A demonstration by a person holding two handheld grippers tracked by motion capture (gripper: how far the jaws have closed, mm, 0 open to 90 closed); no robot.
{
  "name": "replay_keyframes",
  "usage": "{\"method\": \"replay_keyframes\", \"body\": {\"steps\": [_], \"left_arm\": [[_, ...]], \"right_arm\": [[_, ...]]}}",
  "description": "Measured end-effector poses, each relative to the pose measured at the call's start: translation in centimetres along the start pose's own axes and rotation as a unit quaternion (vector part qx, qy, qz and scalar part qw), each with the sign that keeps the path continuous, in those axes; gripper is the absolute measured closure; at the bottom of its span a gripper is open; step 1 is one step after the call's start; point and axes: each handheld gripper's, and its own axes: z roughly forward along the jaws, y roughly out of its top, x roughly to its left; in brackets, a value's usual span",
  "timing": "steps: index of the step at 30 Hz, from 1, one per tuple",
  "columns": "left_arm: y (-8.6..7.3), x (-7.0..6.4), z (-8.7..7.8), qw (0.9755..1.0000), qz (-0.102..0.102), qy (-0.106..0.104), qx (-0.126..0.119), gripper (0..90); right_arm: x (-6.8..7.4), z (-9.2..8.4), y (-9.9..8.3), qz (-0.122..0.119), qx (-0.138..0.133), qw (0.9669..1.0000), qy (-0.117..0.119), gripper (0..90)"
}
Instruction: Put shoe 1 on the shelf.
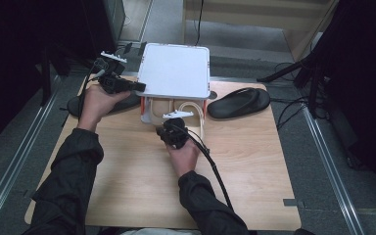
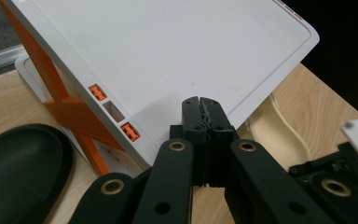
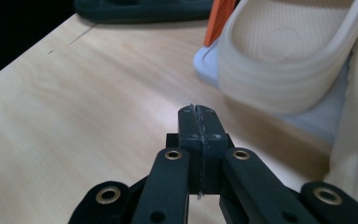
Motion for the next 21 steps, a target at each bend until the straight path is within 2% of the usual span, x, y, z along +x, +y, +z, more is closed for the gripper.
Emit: {"method": "replay_keyframes", "body": {"steps": [7, 11, 16, 21], "left_arm": [[0.0, 0.0, 0.0, 1.0, -0.001, 0.001, -0.001, 90.0], [0.0, -0.1, 0.0, 1.0, 0.0, 0.004, 0.001, 90.0], [0.0, -0.1, 0.0, 1.0, -0.002, 0.005, 0.001, 90.0], [0.0, -0.1, 0.0, 1.0, -0.003, 0.002, 0.0, 90.0]], "right_arm": [[-0.3, -3.3, -2.3, -0.002, 0.004, 0.9999, 0.01, 90.0], [-1.0, -5.1, -3.7, -0.003, 0.003, 1.0, 0.0, 90.0], [-2.3, -6.8, -5.0, 0.019, 0.005, 0.9998, -0.007, 90.0], [-3.3, -8.1, -5.8, 0.018, 0.008, 0.9997, -0.016, 90.0]]}}
